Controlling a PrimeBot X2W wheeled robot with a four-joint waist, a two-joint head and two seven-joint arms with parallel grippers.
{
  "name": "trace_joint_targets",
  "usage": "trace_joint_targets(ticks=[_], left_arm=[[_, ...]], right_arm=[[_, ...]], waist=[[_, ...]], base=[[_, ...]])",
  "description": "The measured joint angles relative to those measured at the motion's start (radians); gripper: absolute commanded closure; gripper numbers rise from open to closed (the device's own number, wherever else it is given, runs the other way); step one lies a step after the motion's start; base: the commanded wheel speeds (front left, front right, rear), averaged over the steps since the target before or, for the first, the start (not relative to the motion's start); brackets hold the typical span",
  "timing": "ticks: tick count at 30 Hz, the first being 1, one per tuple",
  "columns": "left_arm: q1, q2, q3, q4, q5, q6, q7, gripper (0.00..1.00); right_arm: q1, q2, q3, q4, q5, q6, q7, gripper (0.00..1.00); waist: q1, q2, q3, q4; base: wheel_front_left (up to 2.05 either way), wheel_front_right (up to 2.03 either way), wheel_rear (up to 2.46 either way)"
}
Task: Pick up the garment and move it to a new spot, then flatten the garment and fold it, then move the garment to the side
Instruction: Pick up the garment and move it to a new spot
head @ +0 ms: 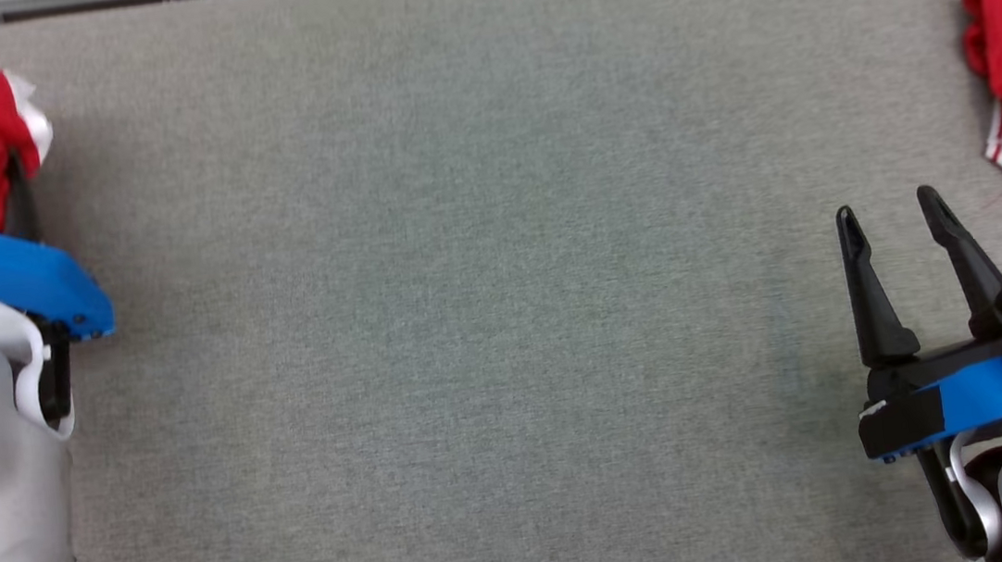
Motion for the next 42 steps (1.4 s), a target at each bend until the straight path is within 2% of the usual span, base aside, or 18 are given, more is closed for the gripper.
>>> trace_joint_targets(ticks=[5,10,21,26,32,33,34,35,36,39,42], left_arm=[[-0.036,-0.008,-0.035,-0.078,0.009,-0.004,-0.062,1.00],[-0.043,-0.046,-0.078,-0.210,0.016,-0.004,-0.077,1.00],[0.032,-0.188,-0.251,-0.502,0.033,-0.006,0.007,1.00],[0.113,-0.234,-0.368,-0.552,0.021,-0.006,0.032,1.00],[0.237,-0.257,-0.499,-0.522,-0.004,-0.009,0.034,1.00],[0.257,-0.259,-0.521,-0.515,-0.006,-0.009,0.032,0.96],[0.276,-0.261,-0.540,-0.507,-0.014,-0.009,0.029,0.77],[0.294,-0.262,-0.565,-0.497,-0.016,-0.009,0.023,0.36],[0.308,-0.262,-0.588,-0.486,-0.020,-0.009,0.022,0.00],[0.339,-0.264,-0.645,-0.473,-0.037,-0.008,0.000,0.00],[0.341,-0.266,-0.679,-0.490,-0.072,0.012,-0.040,0.00]], right_arm=[[0.009,0.000,0.005,0.034,0.023,0.000,-0.017,0.00],[0.027,0.000,0.007,0.066,0.048,0.000,-0.035,0.00],[0.048,0.000,0.005,0.110,0.082,0.000,-0.070,0.00],[0.048,0.000,0.008,0.125,0.092,0.000,-0.081,0.00],[0.046,0.000,0.009,0.144,0.100,0.000,-0.092,0.00],[0.046,0.000,0.009,0.148,0.101,0.000,-0.096,0.00],[0.046,0.000,0.010,0.152,0.103,0.000,-0.096,0.00],[0.046,0.000,0.012,0.157,0.105,0.000,-0.096,0.00],[0.046,0.000,0.014,0.159,0.106,0.000,-0.096,0.00],[0.046,0.000,0.017,0.169,0.107,0.000,-0.097,0.00],[0.046,0.000,0.017,0.181,0.107,0.000,-0.098,0.00]], waist=[[0.0000,0.0000,-0.050,-0.026],[-0.0001,0.0000,-0.091,-0.066],[-0.0001,0.0000,-0.123,-0.168],[0.0000,0.0000,-0.120,-0.191],[0.0000,0.0000,-0.123,-0.199],[0.0000,0.0000,-0.124,-0.198],[0.0000,0.0000,-0.125,-0.197],[0.0000,0.0000,-0.128,-0.194],[0.0000,0.0000,-0.130,-0.192],[0.0000,0.0000,-0.138,-0.185],[0.0000,0.0001,-0.153,-0.174]], base=[[0.00,0.00,0.00],[0.00,0.00,0.00],[0.00,0.00,0.00],[0.00,0.00,0.00],[0.00,0.00,0.00],[0.00,0.00,0.00],[0.00,0.00,0.00],[0.00,0.00,0.00],[0.00,0.00,0.00],[0.00,0.00,0.00],[0.00,0.00,0.00]])
